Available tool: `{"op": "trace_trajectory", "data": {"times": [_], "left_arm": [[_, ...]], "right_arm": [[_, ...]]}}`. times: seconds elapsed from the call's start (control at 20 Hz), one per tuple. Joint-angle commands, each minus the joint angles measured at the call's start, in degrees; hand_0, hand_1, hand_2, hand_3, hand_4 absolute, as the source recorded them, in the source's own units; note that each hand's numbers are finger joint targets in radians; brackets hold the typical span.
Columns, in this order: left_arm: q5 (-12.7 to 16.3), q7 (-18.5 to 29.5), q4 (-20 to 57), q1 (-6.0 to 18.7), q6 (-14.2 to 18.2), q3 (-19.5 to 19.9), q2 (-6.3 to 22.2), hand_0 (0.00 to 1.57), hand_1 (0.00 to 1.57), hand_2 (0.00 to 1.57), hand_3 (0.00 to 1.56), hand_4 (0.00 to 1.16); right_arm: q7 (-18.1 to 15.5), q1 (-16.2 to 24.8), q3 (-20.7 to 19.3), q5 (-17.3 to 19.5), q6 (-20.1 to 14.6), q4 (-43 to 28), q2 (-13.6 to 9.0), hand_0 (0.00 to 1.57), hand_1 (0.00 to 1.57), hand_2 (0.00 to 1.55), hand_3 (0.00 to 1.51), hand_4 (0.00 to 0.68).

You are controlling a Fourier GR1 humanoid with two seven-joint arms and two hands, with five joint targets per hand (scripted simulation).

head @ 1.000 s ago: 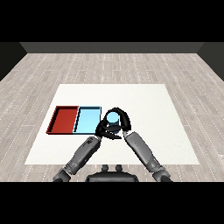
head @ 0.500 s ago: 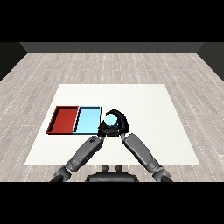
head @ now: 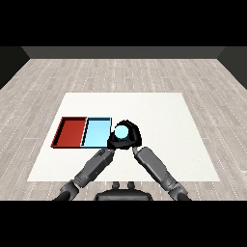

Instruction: Pick the blue can and put it in the blue box

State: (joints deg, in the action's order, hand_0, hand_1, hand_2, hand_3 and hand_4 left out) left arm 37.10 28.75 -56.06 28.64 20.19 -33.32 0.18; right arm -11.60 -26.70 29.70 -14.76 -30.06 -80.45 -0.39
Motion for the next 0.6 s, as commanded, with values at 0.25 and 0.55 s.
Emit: {"op": "trace_trajectory", "data": {"times": [0.25, 0.55], "left_arm": [[7.68, 9.84, 4.28, 3.5, 5.07, -5.99, -0.17, 1.57, 1.57, 1.57, 1.54, 1.04], [0.39, 6.76, 4.23, 1.93, -1.87, 2.44, 1.35, 1.57, 1.57, 1.57, 1.54, 1.12]], "right_arm": [[3.37, 2.37, 0.14, 0.2, 4.48, -2.19, -0.1, 0.82, 0.82, 0.93, 0.62, 0.031], [4.55, 2.24, -2.29, 4.44, 7.65, -1.59, 0.35, 0.0, 0.0, 0.0, 0.0, 0.0]]}}
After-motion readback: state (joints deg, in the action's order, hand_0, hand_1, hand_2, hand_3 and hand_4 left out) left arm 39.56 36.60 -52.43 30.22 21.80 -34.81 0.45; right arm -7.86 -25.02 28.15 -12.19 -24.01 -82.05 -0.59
